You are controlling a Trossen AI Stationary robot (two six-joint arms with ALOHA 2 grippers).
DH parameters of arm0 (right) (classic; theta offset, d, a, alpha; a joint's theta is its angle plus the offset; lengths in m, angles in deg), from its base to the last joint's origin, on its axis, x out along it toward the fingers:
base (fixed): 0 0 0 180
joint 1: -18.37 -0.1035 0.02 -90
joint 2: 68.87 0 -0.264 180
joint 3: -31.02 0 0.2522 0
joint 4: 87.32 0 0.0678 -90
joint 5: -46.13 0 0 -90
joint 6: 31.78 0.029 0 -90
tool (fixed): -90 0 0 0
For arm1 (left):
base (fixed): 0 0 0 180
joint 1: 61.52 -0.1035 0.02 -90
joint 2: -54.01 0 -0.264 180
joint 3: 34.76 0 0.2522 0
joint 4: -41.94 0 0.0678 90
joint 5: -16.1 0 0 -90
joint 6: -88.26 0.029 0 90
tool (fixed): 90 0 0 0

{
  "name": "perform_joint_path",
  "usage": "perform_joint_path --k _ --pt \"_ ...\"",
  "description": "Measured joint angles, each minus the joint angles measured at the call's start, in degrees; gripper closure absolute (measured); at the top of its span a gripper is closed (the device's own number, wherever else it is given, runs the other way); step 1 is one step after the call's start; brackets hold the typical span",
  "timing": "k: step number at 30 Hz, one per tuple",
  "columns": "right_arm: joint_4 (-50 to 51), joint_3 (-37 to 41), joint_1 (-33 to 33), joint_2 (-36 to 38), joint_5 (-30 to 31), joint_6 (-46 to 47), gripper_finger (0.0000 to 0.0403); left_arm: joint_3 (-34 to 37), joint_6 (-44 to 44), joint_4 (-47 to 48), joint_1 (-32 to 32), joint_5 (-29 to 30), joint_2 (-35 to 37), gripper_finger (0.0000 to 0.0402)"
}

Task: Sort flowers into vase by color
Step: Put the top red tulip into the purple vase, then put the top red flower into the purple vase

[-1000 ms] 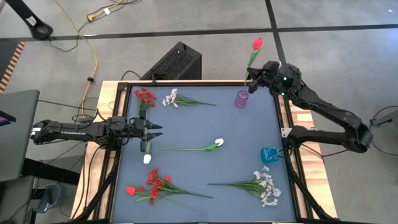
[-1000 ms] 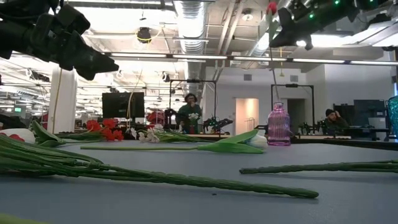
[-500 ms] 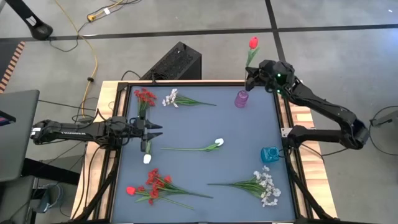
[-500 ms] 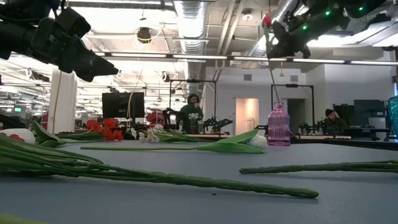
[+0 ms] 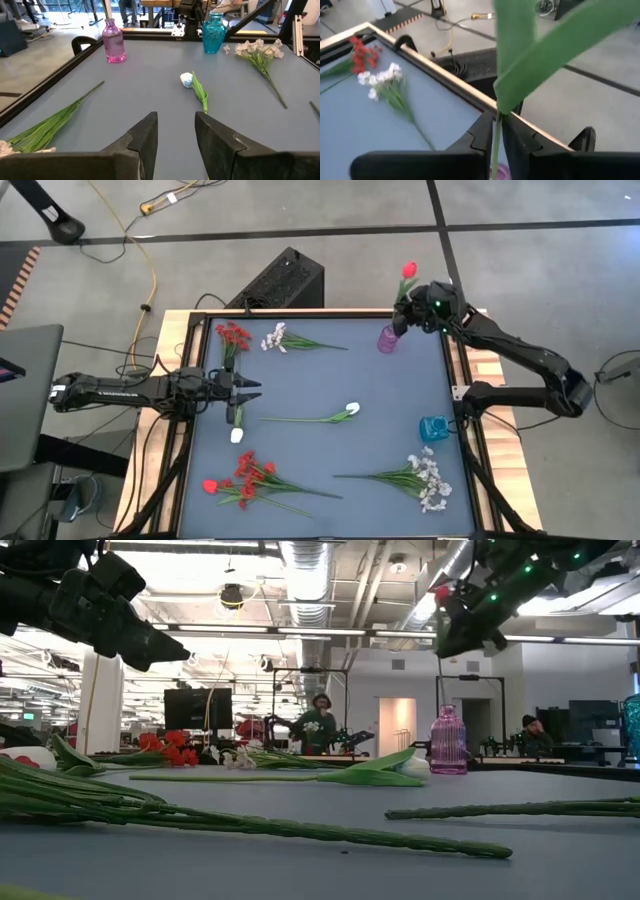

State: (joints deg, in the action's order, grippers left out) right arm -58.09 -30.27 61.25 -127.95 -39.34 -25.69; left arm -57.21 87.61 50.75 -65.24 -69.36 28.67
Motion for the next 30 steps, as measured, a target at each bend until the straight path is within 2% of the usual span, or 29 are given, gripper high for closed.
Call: perform_joint_path --k 5,14,19,25,30 --pt "6.09 -0.35 -1.46 1.85 -0.04 1.78 0.0286 0.0 -0.51 0.27 0.0 -0.22 0.0 0.0282" --pt "32.28 -7.96 -3.69 2.05 -0.31 6.45 0.0199 0.0 -1.53 1.33 -0.01 -0.23 -0.01 0.0282" --pt "42.78 -12.67 -6.36 2.07 -5.04 10.41 0.0181 0.0 -1.74 1.33 -0.02 -0.24 -0.02 0.0282" --pt "39.97 -15.09 -12.92 2.07 -13.59 17.07 0.018 0.0 -1.96 1.29 0.0 -0.26 0.0 0.0282" --pt "32.24 -15.1 -23.18 1.65 -13.75 21.29 0.018 0.0 -2.2 1.27 -0.02 -2.67 -0.02 0.0282"
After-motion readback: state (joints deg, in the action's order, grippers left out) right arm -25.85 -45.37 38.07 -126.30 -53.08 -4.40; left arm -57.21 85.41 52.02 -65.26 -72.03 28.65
